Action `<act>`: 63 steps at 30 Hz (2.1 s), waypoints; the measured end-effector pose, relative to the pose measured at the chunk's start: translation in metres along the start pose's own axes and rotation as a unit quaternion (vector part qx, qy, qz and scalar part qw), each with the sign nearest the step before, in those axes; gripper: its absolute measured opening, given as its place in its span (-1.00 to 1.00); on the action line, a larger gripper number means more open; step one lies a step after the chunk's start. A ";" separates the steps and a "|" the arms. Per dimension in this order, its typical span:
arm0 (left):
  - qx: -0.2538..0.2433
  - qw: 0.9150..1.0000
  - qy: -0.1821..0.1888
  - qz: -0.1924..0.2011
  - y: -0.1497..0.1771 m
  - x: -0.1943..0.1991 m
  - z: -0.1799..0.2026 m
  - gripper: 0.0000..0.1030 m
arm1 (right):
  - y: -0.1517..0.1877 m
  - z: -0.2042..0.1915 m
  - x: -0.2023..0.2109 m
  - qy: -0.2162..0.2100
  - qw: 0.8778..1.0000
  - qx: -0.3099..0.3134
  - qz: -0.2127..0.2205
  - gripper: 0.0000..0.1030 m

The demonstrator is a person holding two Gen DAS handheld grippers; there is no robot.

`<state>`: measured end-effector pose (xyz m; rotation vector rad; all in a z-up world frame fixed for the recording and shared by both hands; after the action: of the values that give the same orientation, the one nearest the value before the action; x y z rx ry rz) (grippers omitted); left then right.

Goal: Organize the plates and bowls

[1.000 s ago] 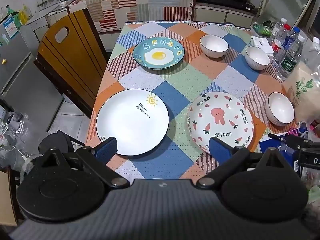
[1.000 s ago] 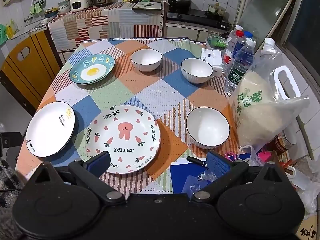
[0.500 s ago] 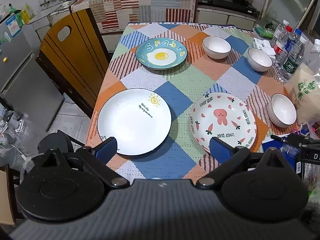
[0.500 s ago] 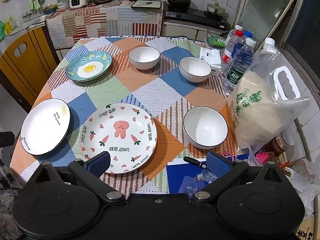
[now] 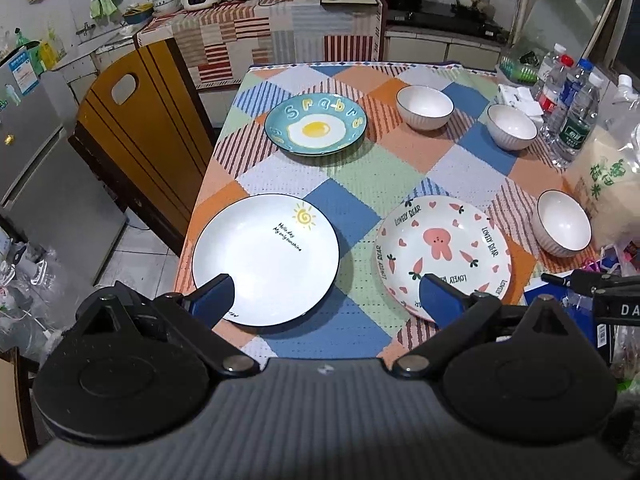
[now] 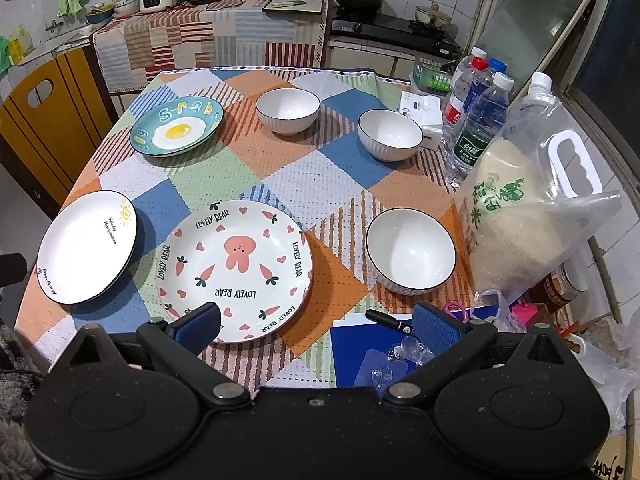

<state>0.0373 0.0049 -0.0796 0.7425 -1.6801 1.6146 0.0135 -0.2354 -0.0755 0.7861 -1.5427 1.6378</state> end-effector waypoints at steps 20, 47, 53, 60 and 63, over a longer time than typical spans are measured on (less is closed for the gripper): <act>0.046 0.999 0.017 -0.009 0.007 -0.013 -0.013 0.92 | 0.004 -0.001 -0.002 0.010 1.000 0.009 0.003 1.00; 0.031 0.998 0.047 0.001 0.005 -0.010 -0.002 0.80 | 0.004 -0.004 -0.004 -0.001 1.000 0.022 0.010 1.00; 0.042 0.997 0.055 0.029 -0.005 -0.034 0.004 0.81 | -0.012 -0.008 -0.002 -0.029 0.990 0.086 0.106 1.00; 0.060 0.995 0.076 -0.005 0.006 -0.100 0.021 0.82 | -0.007 -0.004 -0.069 -0.115 0.982 0.098 0.116 0.96; 0.055 0.995 0.083 -0.026 0.014 -0.131 0.028 0.80 | -0.001 0.003 -0.101 -0.182 0.980 0.023 0.075 0.68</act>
<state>0.1029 -0.0292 -0.1925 0.6795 -1.4527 1.6934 0.0685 -0.2485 -0.1594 1.0620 -1.8610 1.7118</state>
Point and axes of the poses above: each gripper's, at about its wrist camera, not at the fingertips, and x roughly against the way its jaws point, z to its right, y to its underside, the point moved 8 cm from there along -x, roughly the way its jaws point, and after that the axes turned 1 degree about y, right-handed, at the moved point
